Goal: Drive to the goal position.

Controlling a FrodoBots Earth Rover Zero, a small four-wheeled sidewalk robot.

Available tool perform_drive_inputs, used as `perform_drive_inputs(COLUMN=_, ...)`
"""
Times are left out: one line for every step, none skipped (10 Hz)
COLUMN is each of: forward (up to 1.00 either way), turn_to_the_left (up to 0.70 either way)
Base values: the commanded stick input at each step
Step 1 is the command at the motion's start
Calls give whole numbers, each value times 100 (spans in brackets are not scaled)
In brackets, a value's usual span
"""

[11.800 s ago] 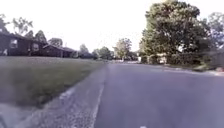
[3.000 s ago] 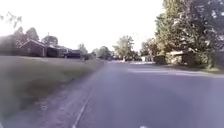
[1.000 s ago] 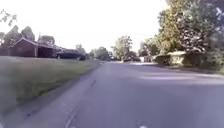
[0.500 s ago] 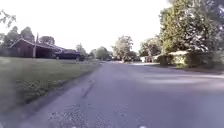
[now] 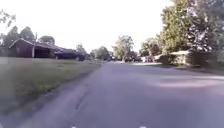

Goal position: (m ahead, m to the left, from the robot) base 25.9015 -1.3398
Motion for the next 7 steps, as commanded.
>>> perform_drive_inputs(forward=100, turn_to_the_left=0)
perform_drive_inputs(forward=100, turn_to_the_left=0)
perform_drive_inputs(forward=100, turn_to_the_left=0)
perform_drive_inputs(forward=100, turn_to_the_left=0)
perform_drive_inputs(forward=100, turn_to_the_left=0)
perform_drive_inputs(forward=100, turn_to_the_left=0)
perform_drive_inputs(forward=100, turn_to_the_left=0)
